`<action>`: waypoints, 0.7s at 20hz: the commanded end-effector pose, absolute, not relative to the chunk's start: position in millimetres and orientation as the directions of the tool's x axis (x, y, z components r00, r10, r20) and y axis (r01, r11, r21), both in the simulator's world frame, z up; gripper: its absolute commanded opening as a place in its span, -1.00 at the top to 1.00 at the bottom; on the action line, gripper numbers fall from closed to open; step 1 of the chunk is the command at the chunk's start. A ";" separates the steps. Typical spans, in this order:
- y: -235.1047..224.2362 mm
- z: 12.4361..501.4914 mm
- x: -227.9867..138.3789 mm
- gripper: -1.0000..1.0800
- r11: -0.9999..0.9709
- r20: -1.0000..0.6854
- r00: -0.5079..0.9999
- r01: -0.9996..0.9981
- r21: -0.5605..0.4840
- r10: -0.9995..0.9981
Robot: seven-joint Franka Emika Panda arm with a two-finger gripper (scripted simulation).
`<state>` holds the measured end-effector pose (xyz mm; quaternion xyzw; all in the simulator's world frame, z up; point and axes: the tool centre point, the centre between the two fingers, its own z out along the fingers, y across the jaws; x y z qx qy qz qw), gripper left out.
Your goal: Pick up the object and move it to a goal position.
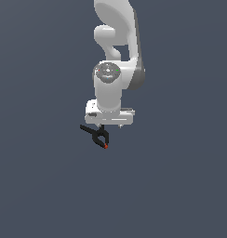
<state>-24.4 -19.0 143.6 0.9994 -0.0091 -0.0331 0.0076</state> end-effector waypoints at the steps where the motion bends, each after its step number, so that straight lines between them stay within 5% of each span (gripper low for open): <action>1: -19.0 143.6 -24.4 -0.23 -1.000 -0.066 0.998 -0.018 0.016 -0.019; 14: -29.1 147.3 -28.1 -0.23 -1.000 -0.064 0.998 -0.019 0.012 -0.019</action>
